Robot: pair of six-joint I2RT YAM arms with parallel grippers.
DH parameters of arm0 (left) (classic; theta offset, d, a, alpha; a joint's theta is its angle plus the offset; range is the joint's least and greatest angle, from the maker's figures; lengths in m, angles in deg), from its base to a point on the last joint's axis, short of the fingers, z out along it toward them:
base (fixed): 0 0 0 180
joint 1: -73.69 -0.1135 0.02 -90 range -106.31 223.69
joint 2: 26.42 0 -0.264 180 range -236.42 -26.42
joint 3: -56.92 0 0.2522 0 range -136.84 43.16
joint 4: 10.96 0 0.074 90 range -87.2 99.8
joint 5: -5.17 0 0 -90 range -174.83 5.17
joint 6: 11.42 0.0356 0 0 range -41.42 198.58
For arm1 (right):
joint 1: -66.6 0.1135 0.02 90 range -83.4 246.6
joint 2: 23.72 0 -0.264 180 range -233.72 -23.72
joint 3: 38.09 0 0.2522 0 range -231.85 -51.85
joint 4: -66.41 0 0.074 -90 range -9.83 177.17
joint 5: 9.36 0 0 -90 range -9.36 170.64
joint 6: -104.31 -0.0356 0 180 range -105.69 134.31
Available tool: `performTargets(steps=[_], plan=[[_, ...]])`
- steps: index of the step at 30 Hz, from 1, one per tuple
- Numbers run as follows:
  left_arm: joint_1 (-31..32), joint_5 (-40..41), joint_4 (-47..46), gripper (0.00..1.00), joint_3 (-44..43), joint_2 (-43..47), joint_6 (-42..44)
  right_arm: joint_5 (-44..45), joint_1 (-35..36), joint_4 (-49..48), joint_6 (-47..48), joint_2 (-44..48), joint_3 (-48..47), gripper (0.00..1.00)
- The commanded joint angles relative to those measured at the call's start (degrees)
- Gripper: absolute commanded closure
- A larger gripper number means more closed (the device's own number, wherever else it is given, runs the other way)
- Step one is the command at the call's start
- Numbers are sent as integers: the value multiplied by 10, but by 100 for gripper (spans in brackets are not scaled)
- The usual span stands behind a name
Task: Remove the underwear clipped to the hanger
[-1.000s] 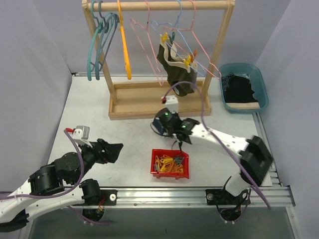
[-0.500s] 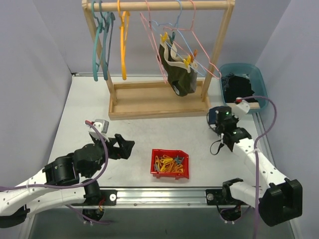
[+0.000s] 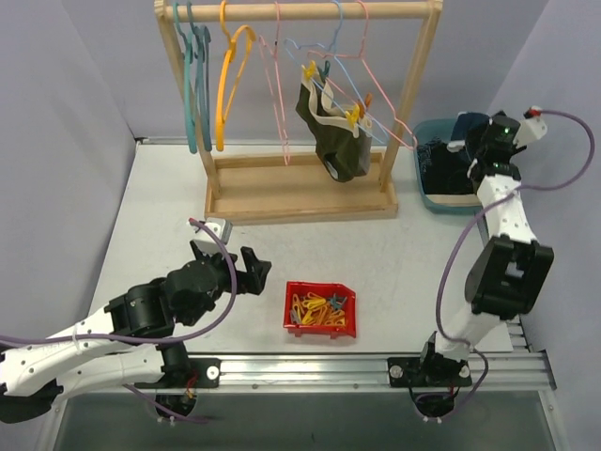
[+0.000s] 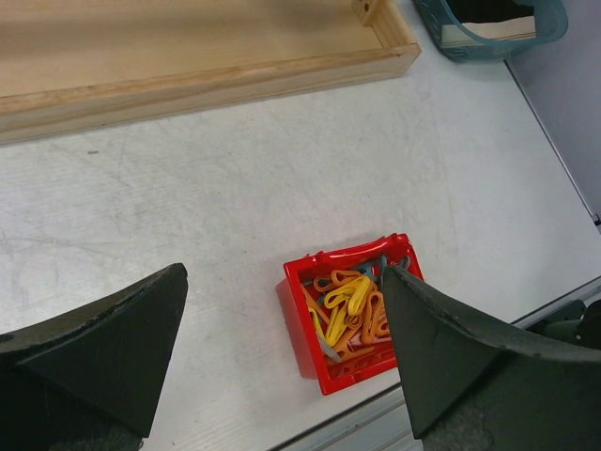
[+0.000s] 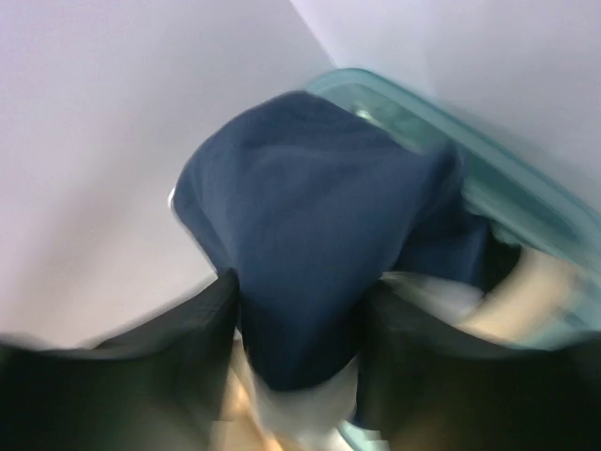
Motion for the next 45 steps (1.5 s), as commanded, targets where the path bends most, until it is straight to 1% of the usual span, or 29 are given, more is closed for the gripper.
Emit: performTargets(steps=[1,2,3,6,11,14,15,17,18,19,20,21,22,23,24,25,26,28,29,30,31,32,34,37,38,41,42,43,45], plan=[[-6,-9,-38,6,-23,8,13,-55,-10,0,-1,-132,-108,41],[-8,-12,-37,6,-24,9,13,-68,-12,24,3,-156,-154,34],[-8,-14,-37,6,-23,11,13,-82,-18,27,3,-181,-167,22],[-9,-12,-38,6,-13,27,9,-91,-25,14,-1,-164,-155,13],[-11,-14,-45,6,0,46,10,-83,-28,-7,10,-90,-114,13],[-11,-12,-43,6,2,52,12,-60,-29,-8,9,-8,-75,13],[-12,-11,-43,6,6,54,13,-59,-28,-7,11,41,-59,13],[-12,-11,-47,6,12,65,13,-48,-26,3,6,99,-5,13],[-13,-11,-52,6,19,74,13,-45,-25,2,5,165,18,14],[-13,-12,-56,6,24,80,16,-38,-23,6,7,198,58,14],[-13,-13,-58,6,27,84,16,-26,-15,20,15,260,75,14],[-14,-14,-61,6,32,90,16,-20,-11,23,18,289,89,14],[-15,-15,-63,6,35,93,19,-38,-11,25,26,315,115,14],[-16,-17,-65,6,38,95,21,-57,-11,26,47,355,120,14],[-17,-21,-67,6,39,98,22,-88,-10,27,63,370,123,14],[-18,-23,-67,6,41,99,24,-171,-9,25,82,381,122,15],[-18,-24,-67,6,43,98,24,-209,-1,18,109,392,119,15],[-19,-28,-74,6,48,98,28,-255,54,12,135,394,112,16],[-19,-29,-74,6,50,97,29,-312,75,-16,149,396,113,16],[-19,-31,-77,6,51,99,28,-340,107,-21,170,386,108,17],[-19,-35,-79,6,53,100,28,-374,116,-22,180,377,98,18],[-19,-40,-79,6,53,102,28,-434,121,-22,184,356,88,20],[-19,-42,-81,6,56,107,27,-474,141,-21,204,338,62,22],[-19,-43,-79,6,60,118,26,-477,181,-3,238,318,33,28],[-19,-43,-77,6,63,121,25,-479,187,4,246,311,27,33],[-19,-43,-78,6,68,130,24,-468,210,29,268,292,4,41],[-19,-43,-77,6,68,131,24,-455,219,40,276,288,-3,41],[-19,-43,-77,6,68,131,24,-419,225,50,287,284,-14,40],[-19,-44,-76,6,69,129,24,-364,246,61,307,286,-19,35]])
